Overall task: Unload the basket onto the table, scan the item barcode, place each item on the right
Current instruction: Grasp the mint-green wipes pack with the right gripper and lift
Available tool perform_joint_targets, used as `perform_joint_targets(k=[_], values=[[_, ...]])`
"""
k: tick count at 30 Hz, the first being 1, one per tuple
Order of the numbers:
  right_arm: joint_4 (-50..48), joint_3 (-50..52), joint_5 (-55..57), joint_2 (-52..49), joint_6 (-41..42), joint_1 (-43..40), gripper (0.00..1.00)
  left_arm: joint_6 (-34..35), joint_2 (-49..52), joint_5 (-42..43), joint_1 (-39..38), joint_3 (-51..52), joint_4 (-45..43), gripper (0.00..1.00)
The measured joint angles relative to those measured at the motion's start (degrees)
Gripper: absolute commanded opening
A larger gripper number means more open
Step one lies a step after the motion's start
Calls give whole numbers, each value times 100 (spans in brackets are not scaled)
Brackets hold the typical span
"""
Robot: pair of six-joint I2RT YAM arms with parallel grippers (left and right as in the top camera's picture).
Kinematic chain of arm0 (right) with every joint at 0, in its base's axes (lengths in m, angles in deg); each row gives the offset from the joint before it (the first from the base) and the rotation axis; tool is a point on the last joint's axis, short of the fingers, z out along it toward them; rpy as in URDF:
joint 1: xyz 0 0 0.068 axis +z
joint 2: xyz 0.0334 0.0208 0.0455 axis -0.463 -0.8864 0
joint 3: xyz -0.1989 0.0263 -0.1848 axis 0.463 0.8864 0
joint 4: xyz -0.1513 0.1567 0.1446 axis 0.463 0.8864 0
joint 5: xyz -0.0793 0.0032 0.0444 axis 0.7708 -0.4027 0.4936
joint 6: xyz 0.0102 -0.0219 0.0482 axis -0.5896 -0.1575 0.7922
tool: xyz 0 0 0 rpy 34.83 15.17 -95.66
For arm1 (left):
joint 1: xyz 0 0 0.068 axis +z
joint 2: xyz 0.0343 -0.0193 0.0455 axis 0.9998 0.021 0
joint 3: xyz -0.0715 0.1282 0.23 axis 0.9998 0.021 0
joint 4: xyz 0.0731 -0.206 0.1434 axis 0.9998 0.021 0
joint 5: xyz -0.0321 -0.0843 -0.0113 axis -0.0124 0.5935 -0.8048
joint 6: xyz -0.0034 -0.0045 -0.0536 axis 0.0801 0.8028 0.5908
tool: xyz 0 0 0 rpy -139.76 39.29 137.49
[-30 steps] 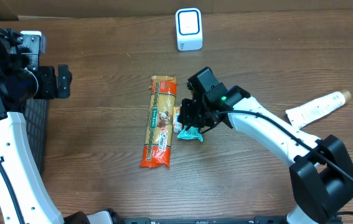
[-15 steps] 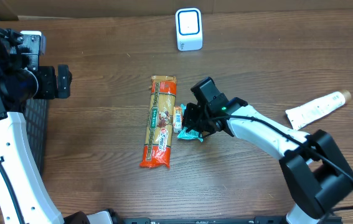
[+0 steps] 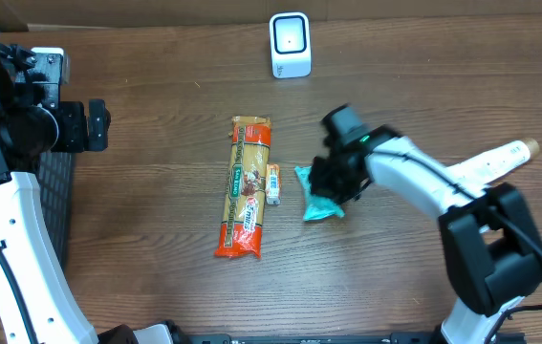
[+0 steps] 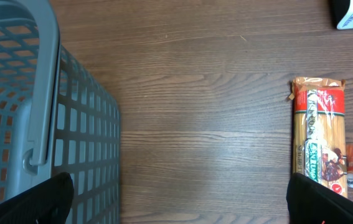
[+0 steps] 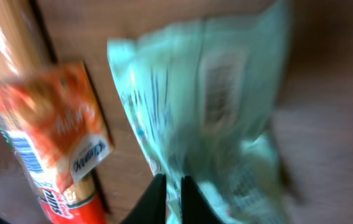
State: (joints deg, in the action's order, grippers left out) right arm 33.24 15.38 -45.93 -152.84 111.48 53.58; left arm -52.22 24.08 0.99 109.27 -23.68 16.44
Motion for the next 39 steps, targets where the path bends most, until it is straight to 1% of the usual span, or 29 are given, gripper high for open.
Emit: perform_joint_targets(k=[2, 5, 6, 10, 13, 21, 24, 27, 28, 30, 31, 35, 39], values=[[162, -262, 39, 0, -603, -363, 26, 0, 0, 2, 0, 0, 0, 100], [507, -664, 81, 0, -1172, -660, 30, 0, 0, 0, 0, 0, 0, 100], [664, -835, 76, 0, -1298, -732, 31, 0, 0, 0, 0, 0, 0, 100], [1084, -1322, -245, -2, -1655, -855, 45, 0, 0, 2, 0, 0, 0, 100], [1143, -1346, -470, -9, -1753, -737, 49, 0, 0, 0, 0, 0, 0, 100], [1102, -1110, -699, -588, -1858, 525, 49, 0, 0, 0, 0, 0, 0, 100], [1362, -1023, -608, -791, -1858, 730, 48, 0, 0, 2, 0, 0, 0, 100], [1679, -990, -315, -826, -1862, 671, 48, 0, 0, 0, 0, 0, 0, 100], [1790, -990, -144, -824, -1858, 601, 46, 0, 0, 0, 0, 0, 0, 100], [1904, -988, 166, -824, -1851, 428, 41, 0, 0, 0, 0, 0, 0, 100], [1926, -988, 289, -826, -1851, 337, 34, 0, 0, 0, 0, 0, 0, 100], [1974, -997, 645, -824, -1928, -247, 35, 0, 0, 2, 0, 0, 0, 100], [2140, -1178, 549, -824, -2216, -621, 40, 0, 0, 0, 0, 0, 0, 100]])
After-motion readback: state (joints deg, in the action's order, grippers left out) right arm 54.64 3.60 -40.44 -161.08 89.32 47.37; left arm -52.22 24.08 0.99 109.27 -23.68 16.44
